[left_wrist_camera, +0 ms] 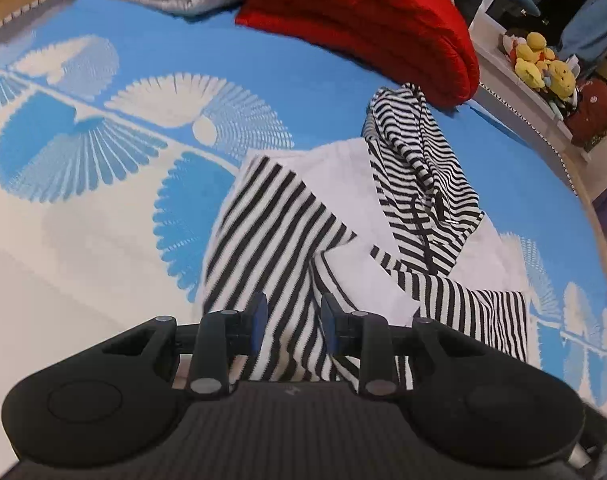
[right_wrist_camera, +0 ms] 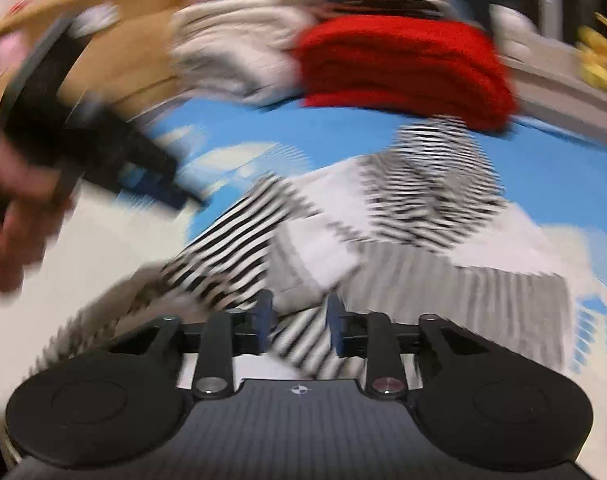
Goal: Fold small clothes
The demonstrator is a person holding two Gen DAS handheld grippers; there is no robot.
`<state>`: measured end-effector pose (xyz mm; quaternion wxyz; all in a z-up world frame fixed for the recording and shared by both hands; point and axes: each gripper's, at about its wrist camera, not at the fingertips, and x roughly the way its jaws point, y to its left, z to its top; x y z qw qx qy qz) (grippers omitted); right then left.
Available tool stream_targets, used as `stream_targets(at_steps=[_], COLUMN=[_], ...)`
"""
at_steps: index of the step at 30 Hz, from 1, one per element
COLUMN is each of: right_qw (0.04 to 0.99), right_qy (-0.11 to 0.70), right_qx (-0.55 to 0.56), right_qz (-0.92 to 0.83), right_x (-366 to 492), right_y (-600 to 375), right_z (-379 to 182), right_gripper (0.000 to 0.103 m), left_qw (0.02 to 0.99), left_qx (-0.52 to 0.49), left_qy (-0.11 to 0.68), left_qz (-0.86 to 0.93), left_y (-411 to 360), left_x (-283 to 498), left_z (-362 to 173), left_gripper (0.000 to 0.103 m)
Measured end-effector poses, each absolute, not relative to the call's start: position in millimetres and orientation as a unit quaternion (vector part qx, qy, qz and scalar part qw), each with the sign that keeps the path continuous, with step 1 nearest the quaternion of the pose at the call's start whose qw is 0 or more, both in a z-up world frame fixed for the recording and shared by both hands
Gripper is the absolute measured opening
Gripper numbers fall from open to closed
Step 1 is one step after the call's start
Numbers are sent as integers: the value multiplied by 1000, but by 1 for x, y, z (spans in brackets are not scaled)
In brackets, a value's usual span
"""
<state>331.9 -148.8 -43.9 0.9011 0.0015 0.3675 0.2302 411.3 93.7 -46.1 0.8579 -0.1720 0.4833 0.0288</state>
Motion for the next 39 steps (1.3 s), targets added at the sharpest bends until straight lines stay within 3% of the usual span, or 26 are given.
stream_targets(at_steps=[6,10,16,22,23,25,27,32,35,37,39], right_qw=[907,896,844,819,820,816,812,809,807,806,805], right_qy=[407,438,511,546,547,551,554,556,558,558,559], right_qx=[85,76,155,171,167,168,179,184,188,190,191], right_qz=[70,11,-39,-35,-36,-37,-42,-45,-50,-54,-60], right_x=[335,329,336,344,345,349,349,354,354,354,354], right_y=[-196,-213,-250,-254,-254,-254,-257,-259,-259,-259,-260], right_z=[-13,-49,-91,-117,-117,-119,-119,-122,-122,-121,-121], right_gripper=[43,44,44,49,50,50,50,50,50,50,50], left_qw=[861,876,885,882,883,886,887,890,862,842,840], left_qx=[-149,-117,-71,7,14,18,-18,-168,-229,-249,-253], left_qy=[486,467,456,470,468,463,461,409,415,427,414], left_qz=[-9,-43,-54,-36,-35,-27,-8,111,178,214,241], left_y=[60,28,-12,-37,-38,-35,-21,31,59,72,83], left_x=[420,425,434,435,434,434,434,398,368,359,357], left_z=[-74,-83,-109,-136,-136,-134,-123,-65,-57,-60,-59], left_gripper=[33,34,51,51,48,20,7,8,16,41,41])
